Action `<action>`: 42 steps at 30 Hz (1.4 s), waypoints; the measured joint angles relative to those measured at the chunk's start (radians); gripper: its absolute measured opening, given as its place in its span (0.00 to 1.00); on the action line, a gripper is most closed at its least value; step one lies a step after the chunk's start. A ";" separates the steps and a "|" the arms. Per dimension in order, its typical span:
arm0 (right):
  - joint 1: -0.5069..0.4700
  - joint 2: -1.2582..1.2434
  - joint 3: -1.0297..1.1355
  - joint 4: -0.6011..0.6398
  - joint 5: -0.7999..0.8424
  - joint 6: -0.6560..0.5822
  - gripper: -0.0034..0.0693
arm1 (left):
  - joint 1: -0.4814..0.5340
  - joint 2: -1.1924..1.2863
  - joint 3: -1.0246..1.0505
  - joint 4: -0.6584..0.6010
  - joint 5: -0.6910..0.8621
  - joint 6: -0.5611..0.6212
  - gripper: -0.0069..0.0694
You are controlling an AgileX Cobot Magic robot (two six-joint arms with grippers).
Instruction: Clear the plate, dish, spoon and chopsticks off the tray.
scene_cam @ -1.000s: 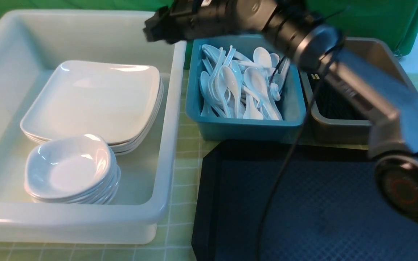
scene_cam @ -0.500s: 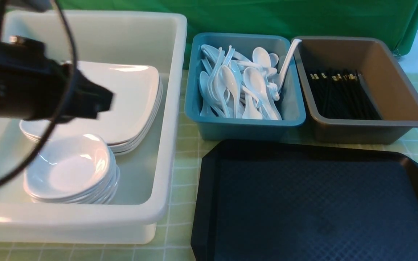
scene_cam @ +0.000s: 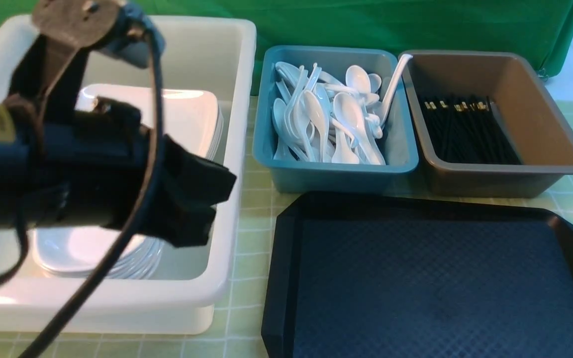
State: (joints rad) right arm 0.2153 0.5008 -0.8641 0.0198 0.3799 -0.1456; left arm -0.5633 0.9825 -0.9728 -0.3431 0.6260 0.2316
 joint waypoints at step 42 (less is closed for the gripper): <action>-0.004 -0.501 0.602 -0.002 -0.603 0.207 0.29 | 0.000 -0.660 0.497 0.145 -0.246 -0.083 0.07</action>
State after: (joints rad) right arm 0.2117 0.0000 -0.2624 0.0179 -0.2232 0.0610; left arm -0.5634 0.3230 -0.4761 -0.1979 0.3800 0.1484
